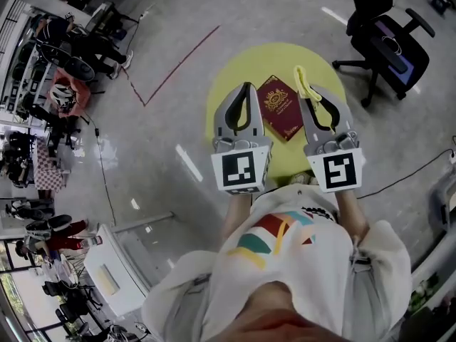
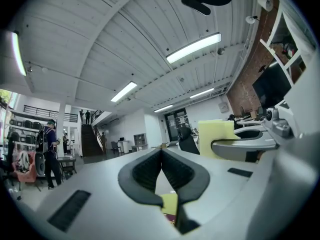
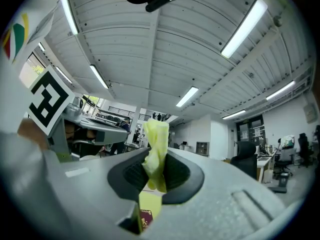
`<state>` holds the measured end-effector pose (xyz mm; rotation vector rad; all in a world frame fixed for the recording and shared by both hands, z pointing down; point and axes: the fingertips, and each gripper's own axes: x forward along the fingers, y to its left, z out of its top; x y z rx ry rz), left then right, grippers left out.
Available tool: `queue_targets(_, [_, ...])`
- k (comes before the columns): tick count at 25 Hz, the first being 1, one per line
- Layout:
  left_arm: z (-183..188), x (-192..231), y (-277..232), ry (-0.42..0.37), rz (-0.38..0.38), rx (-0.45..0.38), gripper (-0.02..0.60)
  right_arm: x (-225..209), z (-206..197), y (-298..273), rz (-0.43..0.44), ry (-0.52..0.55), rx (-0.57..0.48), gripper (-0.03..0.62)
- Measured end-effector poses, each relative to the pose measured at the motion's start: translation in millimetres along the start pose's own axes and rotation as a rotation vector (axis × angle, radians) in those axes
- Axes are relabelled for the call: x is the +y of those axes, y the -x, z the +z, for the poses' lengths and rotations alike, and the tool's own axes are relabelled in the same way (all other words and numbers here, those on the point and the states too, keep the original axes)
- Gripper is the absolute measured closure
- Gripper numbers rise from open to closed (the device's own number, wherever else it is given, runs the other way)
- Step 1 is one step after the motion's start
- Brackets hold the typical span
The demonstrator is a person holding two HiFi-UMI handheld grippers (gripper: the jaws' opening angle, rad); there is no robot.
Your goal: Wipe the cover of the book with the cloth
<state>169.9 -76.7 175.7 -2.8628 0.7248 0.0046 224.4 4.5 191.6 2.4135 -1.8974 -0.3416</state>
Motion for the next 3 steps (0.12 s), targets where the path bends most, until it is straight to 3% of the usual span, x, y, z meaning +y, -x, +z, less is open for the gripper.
queue_targets(3, [-6.3, 3.5, 3.4, -0.008, 0.004, 0.018, 0.566, 6.5, -1.2, 0.5, 0.015, 0.001, -0.015, 0.565])
